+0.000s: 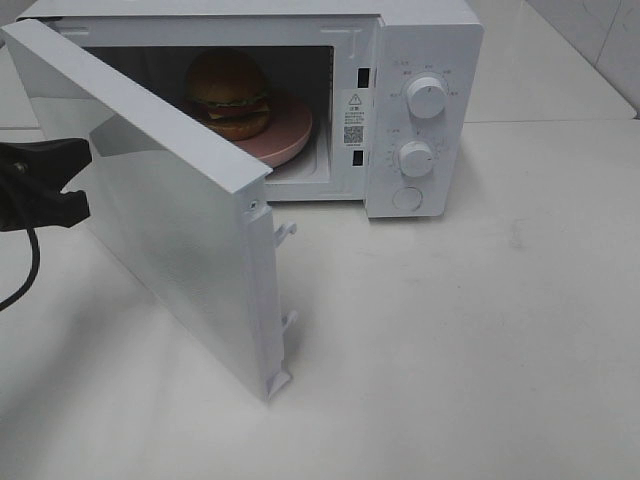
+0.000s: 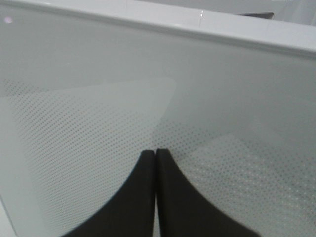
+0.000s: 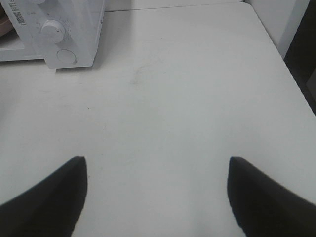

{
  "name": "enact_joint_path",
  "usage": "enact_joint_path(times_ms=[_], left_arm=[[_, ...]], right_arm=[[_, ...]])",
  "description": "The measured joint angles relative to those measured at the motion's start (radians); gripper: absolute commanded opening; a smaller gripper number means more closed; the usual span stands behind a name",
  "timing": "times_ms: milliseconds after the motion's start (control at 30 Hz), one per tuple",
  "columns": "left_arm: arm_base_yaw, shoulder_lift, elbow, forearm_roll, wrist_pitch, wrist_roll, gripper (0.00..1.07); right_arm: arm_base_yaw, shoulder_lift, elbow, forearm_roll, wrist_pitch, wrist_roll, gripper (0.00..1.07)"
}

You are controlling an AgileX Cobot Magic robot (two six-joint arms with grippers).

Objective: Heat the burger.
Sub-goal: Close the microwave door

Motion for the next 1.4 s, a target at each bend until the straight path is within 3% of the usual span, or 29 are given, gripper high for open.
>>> enact_joint_path(times_ms=[300,633,833,967,1167,1400], left_arm=[[-0.104,0.065,-0.058,-0.022,0.001,-0.007,0.0],[-0.229,0.128,-0.136,-0.162,0.023,-0.004,0.0],[-0.309,0.157,-0.203,-0.25,0.085,0.044,0.0],[-0.359,0.173,-0.252,-0.333,0.142,0.107,0.0],[-0.393,0.205,-0.32,-0.398,0.16,0.123,0.0],[-0.429,0.248,-0.417,-0.409,0.224,0.124,0.0]], right_arm=[[0.0,0.0,0.0,0.0,0.0,0.0,0.75],[0.0,0.0,0.0,0.0,0.0,0.0,0.75],[0.0,0.0,0.0,0.0,0.0,0.0,0.75],[0.0,0.0,0.0,0.0,0.0,0.0,0.75],[0.0,0.0,0.001,0.0,0.0,0.0,0.75],[0.0,0.0,0.001,0.0,0.0,0.0,0.75]])
